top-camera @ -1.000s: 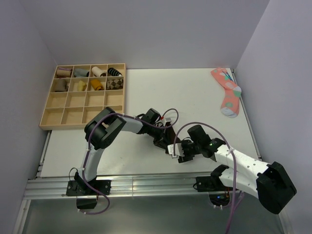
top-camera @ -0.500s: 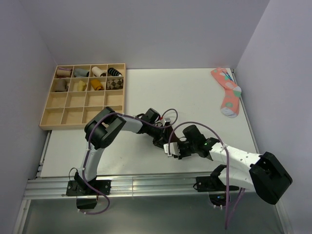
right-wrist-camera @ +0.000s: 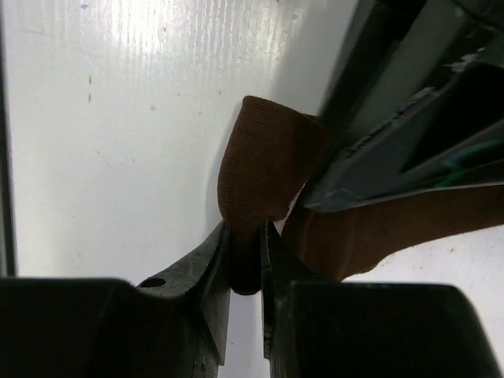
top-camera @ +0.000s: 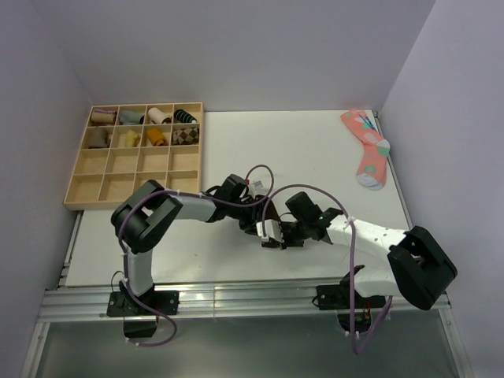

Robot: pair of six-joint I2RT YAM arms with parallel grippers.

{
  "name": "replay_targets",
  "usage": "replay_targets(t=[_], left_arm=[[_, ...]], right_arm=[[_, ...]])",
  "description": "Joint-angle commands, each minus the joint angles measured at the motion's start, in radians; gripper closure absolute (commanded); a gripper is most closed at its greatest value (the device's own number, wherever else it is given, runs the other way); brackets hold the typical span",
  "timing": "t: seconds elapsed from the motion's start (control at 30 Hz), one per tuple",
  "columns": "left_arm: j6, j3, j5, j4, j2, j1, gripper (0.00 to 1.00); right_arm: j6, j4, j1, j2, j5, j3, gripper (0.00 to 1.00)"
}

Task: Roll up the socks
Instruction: Roll the sock at the center of the board.

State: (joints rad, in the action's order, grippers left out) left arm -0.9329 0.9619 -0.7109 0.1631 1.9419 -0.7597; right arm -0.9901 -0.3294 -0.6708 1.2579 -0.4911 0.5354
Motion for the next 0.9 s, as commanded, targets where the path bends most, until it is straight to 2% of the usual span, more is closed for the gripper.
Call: replay_targets(t=[0.0, 0.23, 0.33, 0.53, 0.73, 0.87], left_arm=[[-0.006, -0.049, 0.174, 0.125, -0.090, 0.000, 0.63], [-0.012, -0.192, 0.404, 0.280, -0.202, 0.000, 0.65], [0.023, -0.309, 0.525, 0.364, -0.279, -0.006, 0.66], [0.134, -0.472, 0.777, 0.581, -0.428, -0.118, 0.68], [0.334, -0.519, 0.864, 0.702, -0.462, -0.250, 0.67], [0.440, -0.529, 0.843, 0.757, -0.442, -0.285, 0.65]], right_arm=[[0.033, -0.125, -0.001, 0.037, -0.052, 0.049, 0.87], [0.027, -0.290, 0.060, 0.113, -0.136, 0.139, 0.87], [0.001, -0.399, 0.089, 0.187, -0.184, 0.207, 0.86], [-0.032, -0.606, 0.169, 0.350, -0.236, 0.400, 0.86], [0.019, -0.720, 0.191, 0.504, -0.233, 0.532, 0.86], [0.057, -0.766, 0.194, 0.589, -0.228, 0.589, 0.86]])
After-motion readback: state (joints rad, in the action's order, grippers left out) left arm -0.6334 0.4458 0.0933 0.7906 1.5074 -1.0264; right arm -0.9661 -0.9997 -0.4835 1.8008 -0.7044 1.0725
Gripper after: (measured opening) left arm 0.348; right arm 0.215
